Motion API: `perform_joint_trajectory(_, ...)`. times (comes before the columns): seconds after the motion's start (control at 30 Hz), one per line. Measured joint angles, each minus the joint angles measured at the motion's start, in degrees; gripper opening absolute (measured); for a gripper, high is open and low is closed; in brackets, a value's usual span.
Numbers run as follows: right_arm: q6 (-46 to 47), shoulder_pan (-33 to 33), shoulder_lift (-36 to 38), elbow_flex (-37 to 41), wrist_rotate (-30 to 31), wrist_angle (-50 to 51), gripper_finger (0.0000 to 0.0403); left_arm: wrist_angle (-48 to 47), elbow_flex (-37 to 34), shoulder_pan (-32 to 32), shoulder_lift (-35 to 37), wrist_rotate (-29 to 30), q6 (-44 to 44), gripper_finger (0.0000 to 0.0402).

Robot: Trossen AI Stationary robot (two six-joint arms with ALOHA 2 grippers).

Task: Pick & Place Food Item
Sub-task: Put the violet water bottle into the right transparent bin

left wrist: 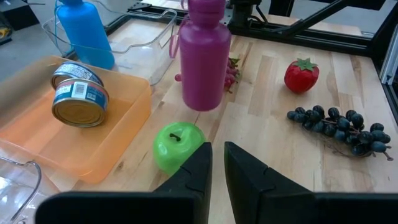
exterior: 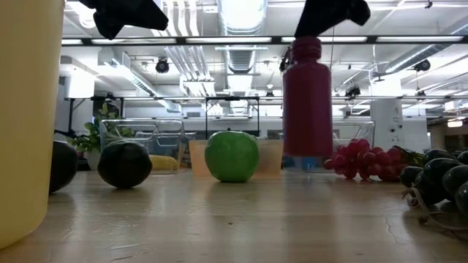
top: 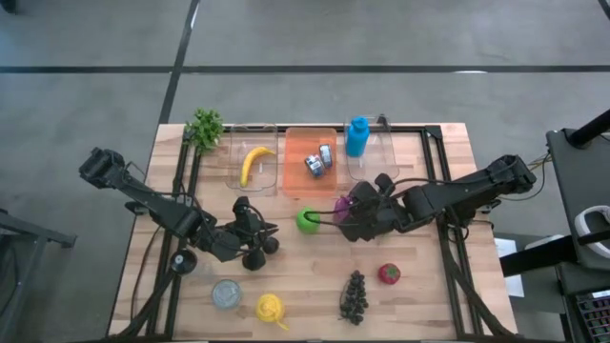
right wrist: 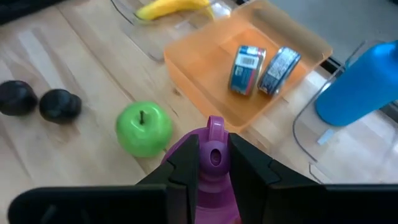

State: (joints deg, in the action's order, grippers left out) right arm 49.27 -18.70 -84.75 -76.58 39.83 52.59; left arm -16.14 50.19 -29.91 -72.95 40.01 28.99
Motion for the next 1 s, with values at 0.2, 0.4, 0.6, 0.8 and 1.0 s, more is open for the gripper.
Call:
perform_joint_trajectory(0.2, -0.4, 0.0, 0.0, -6.3, 0.2, 6.1, 0.0066, 0.0, 0.0, 0.0, 0.0, 0.0, 0.0, 0.0047)
perform_joint_trajectory(0.4, -0.4, 0.0, 0.0, -13.5, 0.9, 13.1, 0.0066, 0.0, 0.0, 0.0, 0.0, 0.0, 0.0, 0.0047)
perform_joint_trajectory(0.6, -0.2, 0.4, 0.0, -21.7, 3.6, 20.4, 0.0066, 0.0, 0.0, 0.0, 0.0, 0.0, 0.0, 0.0047)
perform_joint_trajectory(0.8, 0.4, 3.6, 0.0, -27.4, 7.1, 25.5, 0.0066, 0.0, 0.0, 0.0, 0.0, 0.0, 0.0, 0.0047)
perform_joint_trajectory(1.0, 0.3, 9.5, 0.0, -31.3, 8.2, 30.5, 0.0066, 0.0, 0.0, 0.0, 0.0, 0.0, 0.0, 0.0047)
